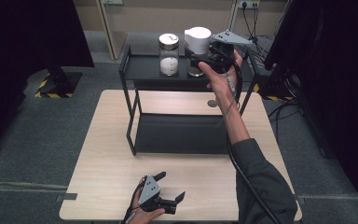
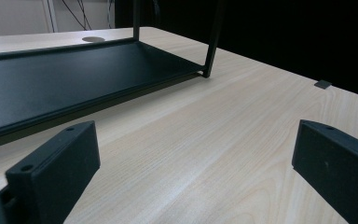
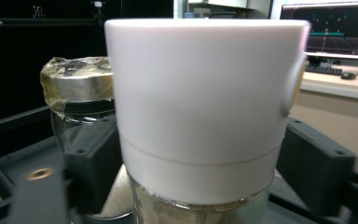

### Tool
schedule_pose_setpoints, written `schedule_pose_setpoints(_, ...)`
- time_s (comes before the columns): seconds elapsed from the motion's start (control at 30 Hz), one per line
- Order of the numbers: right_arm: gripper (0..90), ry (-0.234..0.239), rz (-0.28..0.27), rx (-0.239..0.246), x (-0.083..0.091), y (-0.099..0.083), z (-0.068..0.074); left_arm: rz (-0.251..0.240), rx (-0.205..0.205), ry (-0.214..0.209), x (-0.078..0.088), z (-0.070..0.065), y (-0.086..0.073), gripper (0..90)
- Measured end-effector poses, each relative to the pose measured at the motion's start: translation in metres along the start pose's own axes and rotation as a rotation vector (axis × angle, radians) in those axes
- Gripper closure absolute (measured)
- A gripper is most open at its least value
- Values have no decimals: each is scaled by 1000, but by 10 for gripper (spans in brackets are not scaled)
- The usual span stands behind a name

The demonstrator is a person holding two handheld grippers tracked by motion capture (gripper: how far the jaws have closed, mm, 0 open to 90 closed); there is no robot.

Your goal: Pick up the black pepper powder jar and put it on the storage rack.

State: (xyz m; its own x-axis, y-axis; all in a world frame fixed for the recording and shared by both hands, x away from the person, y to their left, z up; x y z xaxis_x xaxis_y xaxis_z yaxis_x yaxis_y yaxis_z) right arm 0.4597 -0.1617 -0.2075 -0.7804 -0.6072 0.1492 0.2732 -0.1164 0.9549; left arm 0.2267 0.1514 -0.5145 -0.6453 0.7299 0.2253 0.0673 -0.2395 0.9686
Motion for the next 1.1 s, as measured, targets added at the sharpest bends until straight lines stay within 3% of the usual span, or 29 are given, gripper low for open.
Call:
schedule_pose_setpoints(0.17,86,-20,4,-3,4,2,4,1,-1,0,0,0,0,2)
schedule_pose_setpoints(0.37,40,-22,15,-14,10,2,4,0,-1,2,0,0,0,2)
schedule_pose_setpoints(0.57,26,11,14,-44,18,-1,0,1,0,2,0,0,0,2)
schedule_pose_setpoints(1.1,5,104,1,-33,52,-18,-6,3,4,7,-1,0,-1,2)
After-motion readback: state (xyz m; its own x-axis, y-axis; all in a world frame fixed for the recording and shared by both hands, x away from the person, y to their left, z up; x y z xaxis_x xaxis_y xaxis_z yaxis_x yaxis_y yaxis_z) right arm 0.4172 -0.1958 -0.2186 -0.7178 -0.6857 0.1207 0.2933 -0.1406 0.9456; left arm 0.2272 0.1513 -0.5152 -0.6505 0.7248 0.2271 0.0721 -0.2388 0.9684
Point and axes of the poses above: each handheld gripper's, and its own axes: x roughly backward along the jaws, y roughly out of its top, z roughly to its left, the point moved 6 cm from there along -x, roughly forward along the jaws, and after that the axes turned 15 degrees about -x, right-handed, at the moved point
